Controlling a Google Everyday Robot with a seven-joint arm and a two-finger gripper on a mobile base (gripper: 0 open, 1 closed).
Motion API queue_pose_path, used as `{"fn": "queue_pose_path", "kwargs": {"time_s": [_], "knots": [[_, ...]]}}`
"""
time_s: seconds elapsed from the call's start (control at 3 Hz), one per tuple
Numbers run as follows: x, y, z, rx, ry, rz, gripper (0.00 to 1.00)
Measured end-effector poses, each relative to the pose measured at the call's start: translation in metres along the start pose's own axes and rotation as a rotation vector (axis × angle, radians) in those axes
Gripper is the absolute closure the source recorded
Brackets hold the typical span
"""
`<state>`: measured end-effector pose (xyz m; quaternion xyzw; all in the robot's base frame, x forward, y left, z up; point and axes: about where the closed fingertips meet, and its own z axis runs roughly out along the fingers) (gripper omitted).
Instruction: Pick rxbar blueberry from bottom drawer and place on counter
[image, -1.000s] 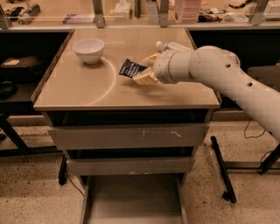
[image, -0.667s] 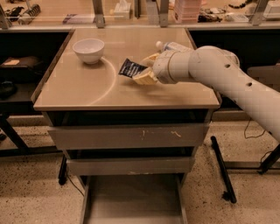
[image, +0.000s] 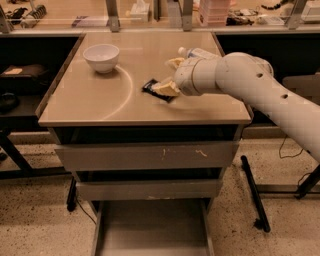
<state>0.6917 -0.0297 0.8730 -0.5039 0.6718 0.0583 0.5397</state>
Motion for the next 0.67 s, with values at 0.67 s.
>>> {"fn": "queue_pose_path", "kwargs": {"time_s": [0.67], "knots": [[0.0000,0.0000,0.0000,0.000,0.000,0.000,0.00]]}}
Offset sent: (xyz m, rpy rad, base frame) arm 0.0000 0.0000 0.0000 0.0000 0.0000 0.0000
